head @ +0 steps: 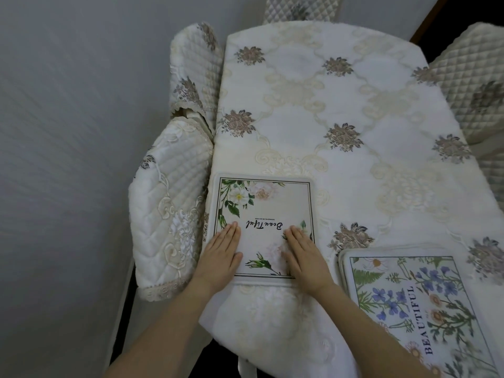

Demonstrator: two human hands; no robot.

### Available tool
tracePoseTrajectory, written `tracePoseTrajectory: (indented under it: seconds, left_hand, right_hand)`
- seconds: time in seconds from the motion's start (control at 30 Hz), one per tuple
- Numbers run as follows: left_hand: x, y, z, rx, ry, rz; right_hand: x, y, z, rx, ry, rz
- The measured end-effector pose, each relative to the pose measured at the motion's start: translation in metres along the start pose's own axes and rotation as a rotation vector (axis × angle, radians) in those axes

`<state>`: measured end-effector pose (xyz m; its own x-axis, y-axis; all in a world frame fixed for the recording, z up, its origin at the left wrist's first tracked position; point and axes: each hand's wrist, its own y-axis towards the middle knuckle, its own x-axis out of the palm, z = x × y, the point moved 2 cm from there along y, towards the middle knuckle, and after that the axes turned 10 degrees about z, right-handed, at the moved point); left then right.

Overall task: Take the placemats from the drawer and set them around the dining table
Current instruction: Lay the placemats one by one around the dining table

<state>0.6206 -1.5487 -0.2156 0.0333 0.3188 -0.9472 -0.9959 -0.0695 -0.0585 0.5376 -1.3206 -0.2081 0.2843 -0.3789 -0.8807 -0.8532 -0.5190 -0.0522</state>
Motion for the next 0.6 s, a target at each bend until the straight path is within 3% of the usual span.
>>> tracePoseTrajectory:
  seconds: [0.1,0.27,0.43,0.6]
  left_hand:
    - [-0.019,0.001,0.009,-0.003,-0.087,-0.008]
    - [-0.053,-0.011,0.034,0.165,-0.098,0.175]
    - [-0.065,-0.031,0.065,0.294,-0.16,0.233]
    - [-0.053,-0.047,0.102,0.403,-0.186,0.172]
  right_hand:
    - [-0.026,-0.006,-0.006,0.084,0.104,0.04]
    - [-0.065,-0.038,-0.015,0.128,0.122,0.182]
    - [-0.08,-0.096,-0.014,0.182,-0.026,0.339]
    - [-0.087,-0.152,-0.001,0.301,-0.133,0.4]
